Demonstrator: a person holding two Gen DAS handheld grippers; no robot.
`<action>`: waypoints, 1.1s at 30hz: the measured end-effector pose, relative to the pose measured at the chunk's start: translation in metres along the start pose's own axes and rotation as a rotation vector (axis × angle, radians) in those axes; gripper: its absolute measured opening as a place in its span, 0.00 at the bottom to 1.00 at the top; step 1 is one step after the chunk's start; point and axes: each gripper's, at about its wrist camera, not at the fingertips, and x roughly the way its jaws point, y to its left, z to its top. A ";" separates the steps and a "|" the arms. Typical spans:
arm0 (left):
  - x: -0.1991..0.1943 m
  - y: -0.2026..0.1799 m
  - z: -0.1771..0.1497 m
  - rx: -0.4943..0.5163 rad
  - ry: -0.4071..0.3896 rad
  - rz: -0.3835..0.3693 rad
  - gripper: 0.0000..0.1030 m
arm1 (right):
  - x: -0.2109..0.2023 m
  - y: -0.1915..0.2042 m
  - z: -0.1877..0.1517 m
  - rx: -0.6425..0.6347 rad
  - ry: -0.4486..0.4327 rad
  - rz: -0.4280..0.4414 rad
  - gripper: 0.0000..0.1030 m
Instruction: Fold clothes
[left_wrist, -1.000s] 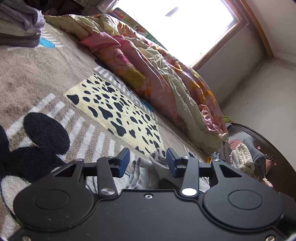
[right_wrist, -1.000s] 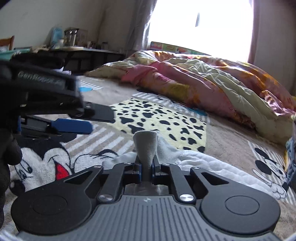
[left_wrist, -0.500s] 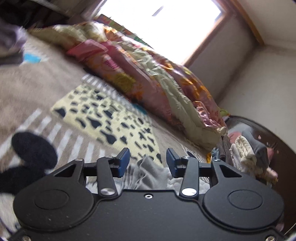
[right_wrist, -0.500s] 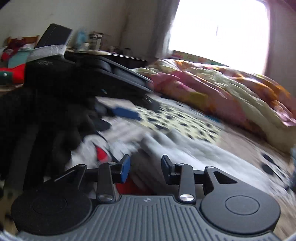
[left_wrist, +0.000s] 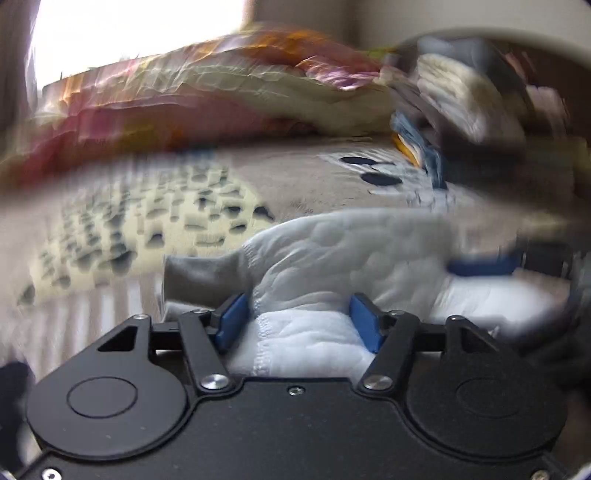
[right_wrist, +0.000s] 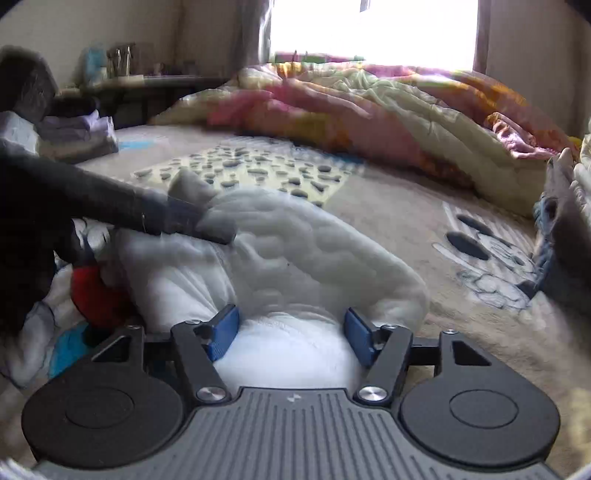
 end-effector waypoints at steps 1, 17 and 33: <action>0.000 -0.001 0.001 0.008 0.007 0.007 0.63 | -0.002 0.001 0.000 -0.007 0.006 0.001 0.62; 0.002 0.041 0.011 -0.172 -0.006 0.071 0.68 | 0.033 -0.029 0.031 0.027 0.068 0.002 0.66; -0.047 0.149 -0.043 -0.948 0.011 -0.198 0.68 | -0.031 -0.108 -0.045 1.020 -0.035 0.138 0.74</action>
